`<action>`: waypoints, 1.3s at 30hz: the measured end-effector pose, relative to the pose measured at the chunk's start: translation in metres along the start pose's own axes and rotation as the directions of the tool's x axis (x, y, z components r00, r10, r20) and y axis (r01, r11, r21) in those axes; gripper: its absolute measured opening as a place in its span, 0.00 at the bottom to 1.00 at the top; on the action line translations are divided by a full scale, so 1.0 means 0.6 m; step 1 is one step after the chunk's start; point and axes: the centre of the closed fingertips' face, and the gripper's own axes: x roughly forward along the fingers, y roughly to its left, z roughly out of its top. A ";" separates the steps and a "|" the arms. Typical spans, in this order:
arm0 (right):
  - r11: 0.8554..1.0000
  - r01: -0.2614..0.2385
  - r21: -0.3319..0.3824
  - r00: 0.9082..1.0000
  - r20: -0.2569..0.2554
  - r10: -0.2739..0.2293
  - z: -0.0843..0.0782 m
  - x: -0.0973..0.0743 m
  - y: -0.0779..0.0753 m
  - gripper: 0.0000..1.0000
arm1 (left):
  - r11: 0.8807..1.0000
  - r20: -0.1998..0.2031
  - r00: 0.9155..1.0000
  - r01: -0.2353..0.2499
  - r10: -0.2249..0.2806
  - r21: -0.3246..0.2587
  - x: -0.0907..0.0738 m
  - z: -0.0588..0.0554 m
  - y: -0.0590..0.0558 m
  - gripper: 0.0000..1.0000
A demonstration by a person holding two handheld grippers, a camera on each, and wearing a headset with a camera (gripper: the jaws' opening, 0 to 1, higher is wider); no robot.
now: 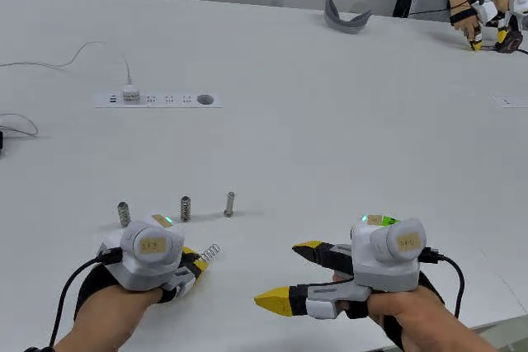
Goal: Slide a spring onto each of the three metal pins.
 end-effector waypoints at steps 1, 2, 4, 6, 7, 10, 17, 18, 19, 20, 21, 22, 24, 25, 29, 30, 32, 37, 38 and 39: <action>1.000 -0.001 -0.002 1.000 -0.002 0.001 0.000 0.002 0.000 0.76 | 1.000 0.004 1.000 -0.002 0.002 0.002 -0.004 0.001 0.002 0.10; 1.000 -0.002 -0.002 1.000 -0.003 0.002 0.000 0.003 0.000 0.76 | 1.000 0.006 1.000 0.000 0.000 0.000 -0.007 0.001 0.001 0.10; 1.000 -0.004 -0.003 1.000 -0.003 0.004 0.002 0.005 0.000 0.76 | 1.000 0.015 1.000 0.002 -0.002 -0.005 -0.014 0.003 0.002 0.10; 1.000 -0.008 -0.004 1.000 0.000 0.008 0.004 0.008 0.002 0.76 | 1.000 0.021 1.000 0.001 -0.001 -0.001 -0.022 0.006 0.001 0.10; 1.000 -0.010 -0.005 1.000 0.001 0.010 0.006 0.009 0.003 0.76 | 1.000 0.024 1.000 0.000 0.000 0.000 -0.025 0.007 0.002 0.10; 1.000 -0.020 -0.014 1.000 -0.003 0.020 0.007 0.014 0.008 0.75 | 1.000 0.034 0.999 -0.001 0.002 -0.010 -0.036 0.011 0.003 0.10; 0.999 -0.047 -0.017 0.999 -0.004 0.047 0.010 0.022 0.017 0.72 | 1.000 0.051 0.999 -0.006 0.007 -0.016 -0.060 0.017 0.003 0.10; 0.999 -0.052 -0.016 0.999 -0.001 0.052 0.012 0.024 0.020 0.72 | 1.000 0.054 0.999 -0.006 0.007 -0.013 -0.063 0.018 0.002 0.10; 0.998 -0.055 -0.015 0.998 0.000 0.055 0.013 0.025 0.021 0.72 | 1.000 0.055 0.998 -0.006 0.007 -0.009 -0.065 0.018 0.002 0.10; 0.998 -0.058 -0.014 0.998 0.002 0.058 0.013 0.027 0.023 0.71 | 1.000 0.056 0.998 -0.006 0.006 -0.006 -0.068 0.019 0.001 0.10; 0.998 -0.061 -0.013 0.998 0.002 0.061 0.014 0.028 0.024 0.71 | 1.000 0.058 0.998 -0.006 0.006 -0.002 -0.070 0.020 0.001 0.10; 0.998 -0.064 -0.012 0.998 0.002 0.064 0.014 0.029 0.026 0.70 | 1.000 0.059 0.998 -0.005 0.005 0.001 -0.072 0.021 0.001 0.10; 0.997 -0.070 -0.009 0.998 0.000 0.070 0.015 0.033 0.028 0.70 | 1.000 0.055 0.998 -0.004 0.004 0.006 -0.077 0.021 0.000 0.10; 0.997 -0.074 -0.002 0.997 -0.002 0.074 0.014 0.035 0.030 0.69 | 1.000 0.057 0.998 -0.006 0.005 0.011 -0.080 0.022 0.000 0.10; 0.997 -0.080 -0.001 0.997 -0.002 0.080 0.015 0.039 0.033 0.69 | 1.000 0.059 0.998 -0.003 0.002 0.014 -0.089 0.023 0.000 0.10; 0.997 -0.083 0.005 0.997 0.000 0.083 0.015 0.040 0.034 0.69 | 1.000 0.060 0.998 -0.001 0.000 0.017 -0.093 0.024 -0.003 0.10; 0.996 -0.086 0.013 0.996 0.001 0.086 0.017 0.041 0.035 0.68 | 1.000 0.060 0.998 0.002 -0.003 0.022 -0.096 0.024 -0.006 0.10; 0.993 -0.096 0.064 0.995 0.025 0.095 0.025 0.046 0.032 0.62 | 0.999 0.069 0.997 0.016 -0.019 0.038 -0.101 0.029 -0.024 0.10; 0.992 -0.101 0.071 0.995 0.034 0.098 0.028 0.046 0.033 0.62 | 0.999 0.070 0.997 0.021 -0.024 0.043 -0.101 0.031 -0.029 0.10; 0.992 -0.103 0.074 0.994 0.039 0.100 0.030 0.046 0.033 0.62 | 0.999 0.071 0.997 0.024 -0.027 0.047 -0.100 0.032 -0.032 0.10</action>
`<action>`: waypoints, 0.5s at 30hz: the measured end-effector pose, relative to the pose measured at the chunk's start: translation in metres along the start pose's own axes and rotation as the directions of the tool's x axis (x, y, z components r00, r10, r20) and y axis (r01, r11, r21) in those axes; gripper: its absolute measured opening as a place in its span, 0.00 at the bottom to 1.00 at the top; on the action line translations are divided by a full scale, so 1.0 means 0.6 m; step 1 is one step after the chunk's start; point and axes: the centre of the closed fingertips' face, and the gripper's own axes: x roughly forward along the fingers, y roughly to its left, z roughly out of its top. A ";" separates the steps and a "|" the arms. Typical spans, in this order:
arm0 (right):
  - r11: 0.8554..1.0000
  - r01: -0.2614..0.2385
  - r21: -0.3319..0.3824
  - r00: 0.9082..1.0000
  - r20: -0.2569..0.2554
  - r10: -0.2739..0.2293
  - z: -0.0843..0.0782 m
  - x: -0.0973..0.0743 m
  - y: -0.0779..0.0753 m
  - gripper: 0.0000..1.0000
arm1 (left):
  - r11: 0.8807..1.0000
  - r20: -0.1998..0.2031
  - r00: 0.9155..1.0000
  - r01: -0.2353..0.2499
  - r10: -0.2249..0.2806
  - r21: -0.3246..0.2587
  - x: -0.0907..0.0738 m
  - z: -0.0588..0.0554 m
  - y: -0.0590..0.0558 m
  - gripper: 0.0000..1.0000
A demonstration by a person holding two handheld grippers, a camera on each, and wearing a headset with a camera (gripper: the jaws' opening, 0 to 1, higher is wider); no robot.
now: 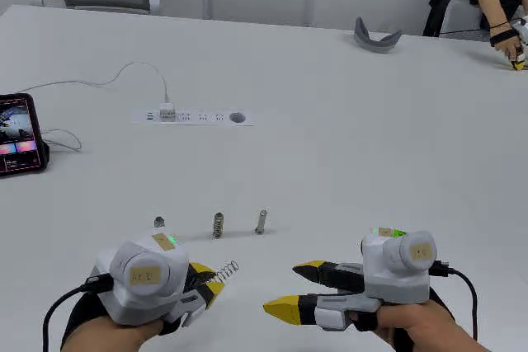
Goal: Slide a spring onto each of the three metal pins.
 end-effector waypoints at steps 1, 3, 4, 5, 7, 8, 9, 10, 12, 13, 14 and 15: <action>1.000 -0.003 0.004 1.000 0.005 0.003 0.003 0.001 0.000 0.61 | 1.000 0.002 1.000 0.006 -0.006 0.002 0.001 0.003 -0.005 0.10; 1.000 -0.007 0.006 1.000 0.009 0.007 0.005 0.001 0.000 0.61 | 1.000 0.007 1.000 0.016 -0.016 0.011 0.003 0.010 -0.013 0.10; 1.000 -0.009 0.008 1.000 0.011 0.009 0.007 0.002 0.000 0.61 | 1.000 0.009 1.000 0.023 -0.023 0.018 0.006 0.014 -0.018 0.10; 1.000 -0.010 0.011 1.000 0.013 0.010 0.008 0.003 -0.001 0.61 | 0.999 0.009 0.999 0.030 -0.030 0.025 0.008 0.016 -0.023 0.10; 1.000 -0.011 0.019 1.000 0.014 0.011 0.009 0.004 -0.002 0.60 | 0.998 0.013 0.999 0.043 -0.043 0.038 0.013 0.025 -0.032 0.10; 1.000 -0.011 0.022 1.000 0.015 0.010 0.010 0.004 -0.003 0.60 | 0.998 0.014 0.999 0.048 -0.049 0.043 0.015 0.028 -0.035 0.10; 1.000 -0.012 0.025 1.000 0.018 0.012 0.011 0.004 -0.003 0.60 | 0.997 0.018 0.998 0.055 -0.056 0.050 0.017 0.034 -0.040 0.10; 0.999 -0.015 0.031 1.000 0.021 0.014 0.012 0.004 -0.002 0.59 | 0.997 0.020 0.998 0.060 -0.061 0.053 0.019 0.037 -0.043 0.10; 0.999 -0.024 0.044 0.999 0.033 0.022 0.016 0.003 -0.001 0.58 | 0.995 0.024 0.997 0.073 -0.075 0.067 0.023 0.045 -0.052 0.10; 0.998 -0.027 0.052 0.999 0.037 0.025 0.017 0.002 -0.001 0.58 | 0.995 0.025 0.997 0.077 -0.079 0.068 0.024 0.047 -0.055 0.10; 0.997 -0.033 0.064 0.999 0.043 0.030 0.019 0.001 -0.001 0.57 | 0.994 0.031 0.996 0.086 -0.088 0.069 0.026 0.052 -0.058 0.10; 0.997 -0.037 0.072 0.998 0.046 0.033 0.020 0.001 -0.001 0.56 | 0.993 0.034 0.995 0.094 -0.097 0.068 0.027 0.054 -0.061 0.10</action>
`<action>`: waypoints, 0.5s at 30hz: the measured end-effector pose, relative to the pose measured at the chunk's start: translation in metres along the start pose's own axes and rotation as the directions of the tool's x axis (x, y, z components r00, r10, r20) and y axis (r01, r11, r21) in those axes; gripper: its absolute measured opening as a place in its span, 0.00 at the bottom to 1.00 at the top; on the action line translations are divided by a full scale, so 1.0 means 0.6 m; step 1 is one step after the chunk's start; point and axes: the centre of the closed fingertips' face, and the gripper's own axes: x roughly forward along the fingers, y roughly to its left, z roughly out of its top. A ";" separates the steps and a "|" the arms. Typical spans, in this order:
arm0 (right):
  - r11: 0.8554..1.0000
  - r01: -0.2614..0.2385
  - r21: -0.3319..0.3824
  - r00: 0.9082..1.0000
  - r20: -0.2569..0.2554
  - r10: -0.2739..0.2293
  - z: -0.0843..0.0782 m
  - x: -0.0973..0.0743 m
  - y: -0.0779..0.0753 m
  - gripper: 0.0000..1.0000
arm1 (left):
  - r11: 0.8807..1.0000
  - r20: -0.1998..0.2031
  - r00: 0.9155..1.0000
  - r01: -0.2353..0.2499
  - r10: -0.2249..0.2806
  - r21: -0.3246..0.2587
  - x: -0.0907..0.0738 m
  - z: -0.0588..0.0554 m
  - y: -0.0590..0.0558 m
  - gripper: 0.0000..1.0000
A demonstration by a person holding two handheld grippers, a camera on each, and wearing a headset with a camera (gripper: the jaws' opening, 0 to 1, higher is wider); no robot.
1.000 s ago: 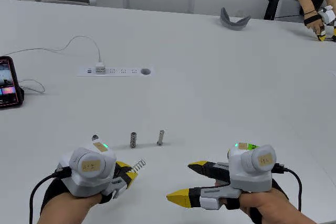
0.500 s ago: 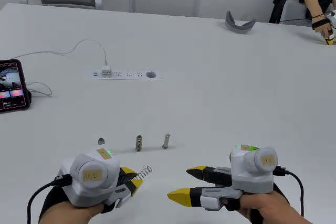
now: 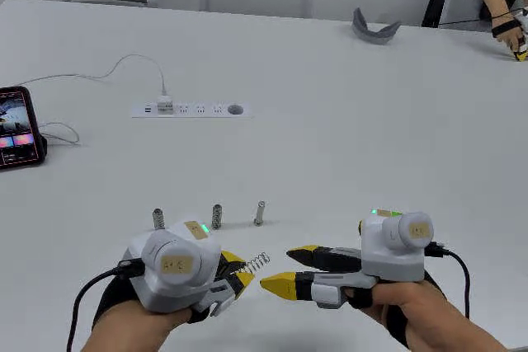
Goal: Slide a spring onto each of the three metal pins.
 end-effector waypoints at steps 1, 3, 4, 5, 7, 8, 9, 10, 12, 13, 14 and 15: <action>1.000 -0.004 0.013 1.000 0.007 0.004 0.002 -0.001 0.000 0.56 | 1.000 0.003 1.000 0.003 -0.003 -0.001 0.001 0.003 -0.002 0.10; 0.999 -0.014 0.037 1.000 0.018 0.014 0.006 -0.001 0.001 0.52 | 1.000 0.002 1.000 0.007 -0.007 0.012 0.003 0.005 -0.004 0.10; 0.998 -0.024 0.058 0.999 0.026 0.022 0.008 -0.002 0.003 0.50 | 1.000 0.002 1.000 0.010 -0.010 0.015 0.004 0.005 -0.005 0.10; 0.997 -0.028 0.067 0.999 0.030 0.026 0.010 -0.002 0.003 0.46 | 1.000 0.002 1.000 0.012 -0.012 0.016 0.004 0.006 -0.006 0.10; 0.996 -0.037 0.082 0.999 0.038 0.034 0.013 -0.001 0.004 0.41 | 1.000 0.003 1.000 0.015 -0.015 0.023 0.004 0.008 -0.006 0.10; 0.995 -0.040 0.088 0.999 0.038 0.037 0.014 -0.001 0.004 0.39 | 1.000 0.004 1.000 0.017 -0.018 0.023 0.004 0.009 -0.006 0.10; 0.994 -0.045 0.095 0.998 0.040 0.041 0.014 0.000 0.007 0.38 | 1.000 0.005 1.000 0.018 -0.018 0.024 0.004 0.010 -0.006 0.10; 0.994 -0.049 0.098 0.998 0.040 0.045 0.015 0.001 0.008 0.37 | 0.999 0.005 1.000 0.018 -0.018 0.027 0.004 0.010 -0.005 0.10; 0.993 -0.058 0.104 0.998 0.043 0.054 0.017 0.002 0.010 0.34 | 0.999 0.006 1.000 0.020 -0.020 0.030 0.004 0.011 -0.006 0.10; 0.992 -0.062 0.108 0.997 0.043 0.058 0.017 0.003 0.011 0.32 | 0.999 0.005 1.000 0.021 -0.021 0.031 0.004 0.011 -0.006 0.10; 0.991 -0.070 0.113 0.997 0.043 0.066 0.018 0.004 0.014 0.31 | 0.999 0.004 1.000 0.021 -0.021 0.035 0.004 0.011 -0.006 0.10; 0.991 -0.076 0.114 0.997 0.043 0.071 0.018 0.005 0.015 0.30 | 0.999 0.004 1.000 0.022 -0.022 0.036 0.004 0.011 -0.006 0.10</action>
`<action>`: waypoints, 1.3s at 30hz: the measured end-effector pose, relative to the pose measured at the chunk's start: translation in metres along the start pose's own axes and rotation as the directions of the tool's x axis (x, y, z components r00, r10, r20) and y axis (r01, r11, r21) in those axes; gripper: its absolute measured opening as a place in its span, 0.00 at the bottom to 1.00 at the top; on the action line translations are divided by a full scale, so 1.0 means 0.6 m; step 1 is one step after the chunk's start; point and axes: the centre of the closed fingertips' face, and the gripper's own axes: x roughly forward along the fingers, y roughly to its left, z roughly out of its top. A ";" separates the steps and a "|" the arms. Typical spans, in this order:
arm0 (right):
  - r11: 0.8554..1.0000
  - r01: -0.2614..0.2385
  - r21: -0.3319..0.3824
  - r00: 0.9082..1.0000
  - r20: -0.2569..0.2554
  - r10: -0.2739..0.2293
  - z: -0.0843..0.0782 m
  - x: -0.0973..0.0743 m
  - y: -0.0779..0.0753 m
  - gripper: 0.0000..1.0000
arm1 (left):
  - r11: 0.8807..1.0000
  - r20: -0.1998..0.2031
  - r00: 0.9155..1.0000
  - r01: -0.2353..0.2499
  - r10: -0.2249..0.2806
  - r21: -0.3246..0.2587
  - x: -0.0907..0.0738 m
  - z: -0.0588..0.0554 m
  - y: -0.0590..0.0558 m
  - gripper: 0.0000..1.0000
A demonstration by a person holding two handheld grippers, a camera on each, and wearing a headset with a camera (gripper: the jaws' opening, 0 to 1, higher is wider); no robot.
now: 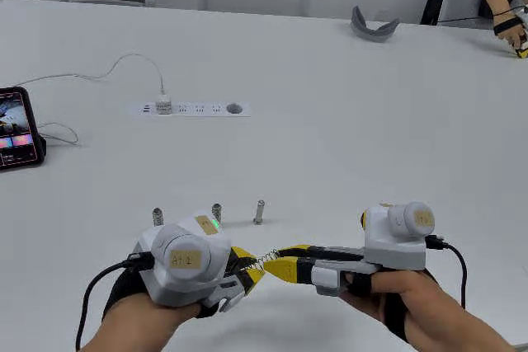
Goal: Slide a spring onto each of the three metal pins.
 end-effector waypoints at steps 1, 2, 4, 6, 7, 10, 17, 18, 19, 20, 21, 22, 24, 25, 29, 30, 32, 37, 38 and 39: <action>1.000 0.000 0.001 1.000 0.000 0.000 0.001 0.002 0.001 0.30 | 1.000 -0.001 1.000 0.002 -0.002 0.001 0.000 0.000 0.000 0.10; 1.000 0.001 -0.001 1.000 -0.002 -0.001 0.000 0.003 0.001 0.30 | 1.000 -0.001 1.000 0.006 -0.006 0.002 0.000 -0.001 -0.001 0.10; 1.000 -0.002 -0.008 1.000 0.000 0.002 0.002 0.004 0.002 0.29 | 1.000 -0.004 1.000 0.011 -0.011 0.004 0.001 -0.002 -0.002 0.10; 1.000 -0.001 -0.015 1.000 0.001 0.001 0.004 0.004 0.003 0.26 | 1.000 -0.009 1.000 0.010 -0.010 0.011 0.001 -0.005 -0.001 0.10; 1.000 -0.006 -0.010 1.000 0.001 0.006 0.005 0.005 0.004 0.25 | 1.000 -0.011 1.000 0.011 -0.011 0.009 0.000 -0.006 -0.001 0.10; 1.000 -0.012 -0.007 1.000 -0.002 0.012 0.006 0.006 0.007 0.24 | 1.000 -0.013 1.000 0.011 -0.011 0.009 -0.001 -0.008 0.000 0.10; 1.000 -0.009 -0.030 1.000 -0.022 0.008 0.010 0.008 0.004 0.18 | 1.000 -0.015 1.000 0.016 -0.015 0.013 -0.002 -0.009 0.000 0.10; 0.999 -0.005 -0.033 1.000 -0.027 0.004 0.010 0.008 0.003 0.16 | 1.000 -0.014 1.000 0.018 -0.018 0.013 -0.001 -0.009 -0.001 0.10; 0.999 -0.006 -0.034 0.999 -0.033 0.005 0.011 0.009 0.002 0.15 | 1.000 -0.014 1.000 0.020 -0.020 0.014 -0.001 -0.008 -0.002 0.10; 0.999 -0.009 -0.036 0.999 -0.035 0.008 0.012 0.010 0.002 0.14 | 1.000 -0.013 1.000 0.021 -0.020 0.016 -0.001 -0.008 -0.002 0.10; 0.999 -0.015 -0.039 0.999 -0.040 0.013 0.014 0.011 0.003 0.14 | 1.000 -0.013 1.000 0.023 -0.022 0.016 0.000 -0.007 -0.002 0.10; 0.999 -0.018 -0.041 0.999 -0.042 0.016 0.015 0.011 0.005 0.14 | 1.000 -0.011 1.000 0.025 -0.025 0.015 0.000 -0.007 -0.002 0.10; 0.998 -0.028 -0.051 0.998 -0.050 0.025 0.017 0.013 0.011 0.14 | 0.999 -0.012 1.000 0.028 -0.028 0.020 0.001 -0.005 -0.003 0.10; 0.998 -0.032 -0.059 0.998 -0.056 0.028 0.018 0.014 0.013 0.14 | 0.999 -0.012 0.999 0.030 -0.029 0.025 0.001 -0.004 -0.003 0.10; 0.994 -0.046 -0.098 0.996 -0.085 0.038 0.020 0.017 0.021 0.12 | 0.999 -0.010 0.999 0.036 -0.036 0.029 0.001 -0.002 -0.002 0.09; 0.993 -0.048 -0.111 0.995 -0.093 0.038 0.021 0.017 0.022 0.12 | 0.999 -0.009 0.999 0.037 -0.037 0.028 0.000 -0.001 -0.002 0.09; 0.988 -0.051 -0.145 0.992 -0.120 0.034 0.019 0.017 0.025 0.12 | 0.999 -0.009 0.999 0.039 -0.039 0.031 -0.001 -0.001 -0.002 0.09; 0.967 -0.070 -0.245 0.983 -0.183 0.025 0.019 0.017 0.035 0.12 | 0.998 -0.007 0.999 0.050 -0.050 0.044 -0.003 0.002 -0.004 0.09; 0.962 -0.076 -0.262 0.980 -0.196 0.024 0.018 0.017 0.036 0.12 | 0.998 -0.005 0.999 0.051 -0.051 0.045 -0.003 0.003 -0.004 0.09; 0.952 -0.085 -0.295 0.975 -0.222 0.019 0.017 0.016 0.036 0.12 | 0.997 -0.004 0.999 0.053 -0.053 0.049 -0.004 0.004 -0.005 0.09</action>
